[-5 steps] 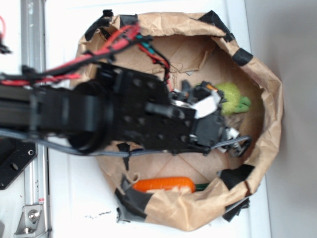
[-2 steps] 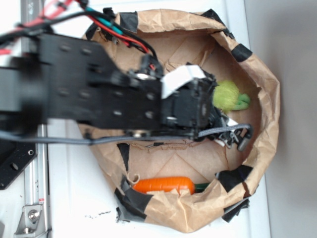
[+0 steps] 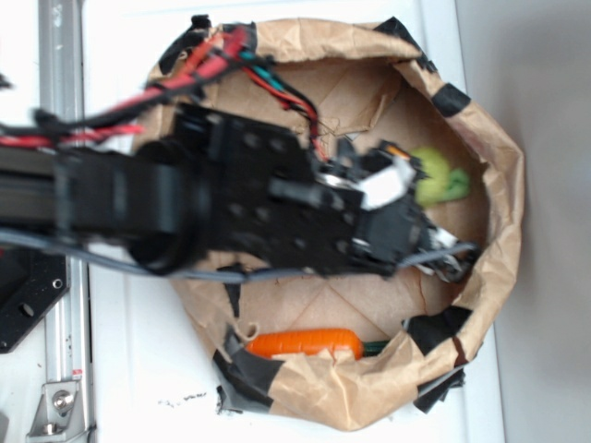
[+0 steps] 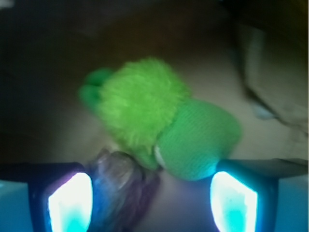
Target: Grab the rock.
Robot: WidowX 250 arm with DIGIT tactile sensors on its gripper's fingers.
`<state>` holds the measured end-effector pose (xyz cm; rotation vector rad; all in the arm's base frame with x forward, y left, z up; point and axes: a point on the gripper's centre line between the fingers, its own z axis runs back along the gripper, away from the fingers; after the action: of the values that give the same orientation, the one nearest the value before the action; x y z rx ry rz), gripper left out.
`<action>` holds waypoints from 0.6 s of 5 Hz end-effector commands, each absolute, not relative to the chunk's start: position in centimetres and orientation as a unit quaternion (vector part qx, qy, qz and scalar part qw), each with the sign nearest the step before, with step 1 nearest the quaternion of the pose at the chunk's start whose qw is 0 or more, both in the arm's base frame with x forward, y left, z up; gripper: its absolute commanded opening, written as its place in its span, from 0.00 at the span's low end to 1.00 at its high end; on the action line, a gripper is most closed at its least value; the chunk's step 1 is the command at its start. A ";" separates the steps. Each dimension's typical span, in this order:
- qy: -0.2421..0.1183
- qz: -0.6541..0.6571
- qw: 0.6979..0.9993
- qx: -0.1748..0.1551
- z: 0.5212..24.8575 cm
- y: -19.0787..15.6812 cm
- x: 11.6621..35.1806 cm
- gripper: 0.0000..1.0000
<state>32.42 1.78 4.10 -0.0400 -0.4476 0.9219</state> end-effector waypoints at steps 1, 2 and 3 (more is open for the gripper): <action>-0.212 0.437 0.874 -0.001 3.4 1.9 32.8 1.00; -0.193 0.441 0.877 0.019 2.7 2.2 31.3 0.00; -0.187 0.430 0.883 0.029 3.3 3.0 29.4 0.00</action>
<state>29.35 1.82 2.00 0.0685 -0.3635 0.8773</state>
